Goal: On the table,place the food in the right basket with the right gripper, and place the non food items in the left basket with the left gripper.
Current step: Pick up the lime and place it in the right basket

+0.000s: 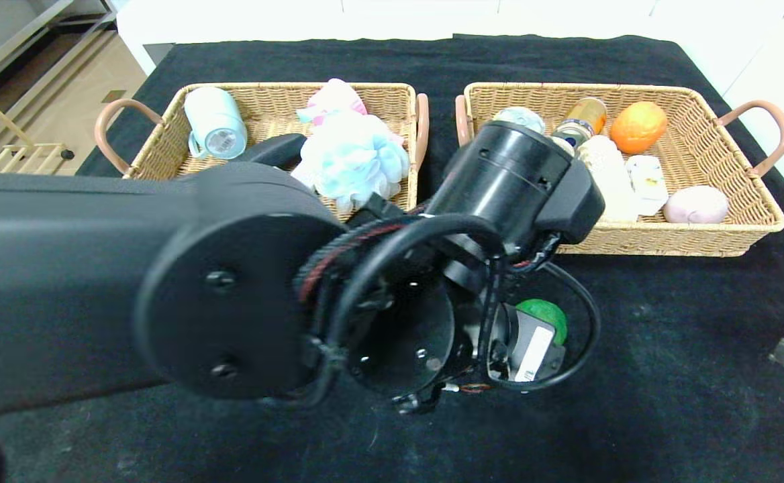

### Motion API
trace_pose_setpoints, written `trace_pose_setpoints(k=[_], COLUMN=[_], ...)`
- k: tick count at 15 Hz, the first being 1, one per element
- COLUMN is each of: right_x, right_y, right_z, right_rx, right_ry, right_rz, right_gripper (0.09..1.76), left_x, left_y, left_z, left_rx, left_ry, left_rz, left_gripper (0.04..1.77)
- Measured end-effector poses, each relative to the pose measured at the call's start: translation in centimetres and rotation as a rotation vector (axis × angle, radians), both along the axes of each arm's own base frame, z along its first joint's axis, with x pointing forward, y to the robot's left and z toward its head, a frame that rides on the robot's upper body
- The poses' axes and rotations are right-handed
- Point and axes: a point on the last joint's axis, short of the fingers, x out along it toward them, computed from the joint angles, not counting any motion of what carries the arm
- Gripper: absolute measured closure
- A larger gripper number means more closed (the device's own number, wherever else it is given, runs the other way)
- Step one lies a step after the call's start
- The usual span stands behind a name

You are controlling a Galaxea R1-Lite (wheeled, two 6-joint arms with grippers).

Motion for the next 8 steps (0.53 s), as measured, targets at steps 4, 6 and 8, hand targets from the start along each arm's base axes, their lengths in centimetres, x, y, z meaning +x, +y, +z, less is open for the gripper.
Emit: trace_pose_setpoints(k=[4, 6, 8], right_x=[0.6, 1.0, 1.4], right_y=[0.2, 0.3, 0.5], right_z=[-0.5, -0.7, -1.0], right_rx=[-0.009, -0.014, -0.020], right_ry=[0.033, 0.051, 0.070], right_rz=[0.005, 0.007, 0.009], right_gripper=[0.14, 0.14, 0.14], left_x=[-3.2, -4.5, -5.0], left_y=[4.8, 7.4, 9.5], left_z=[1.7, 1.4, 0.6], left_rx=[-0.009, -0.026, -0.064], left_ry=[-0.021, -0.029, -0.090], left_rz=[-0.064, -0.133, -0.177], left_gripper=[0.13, 0.12, 0.12])
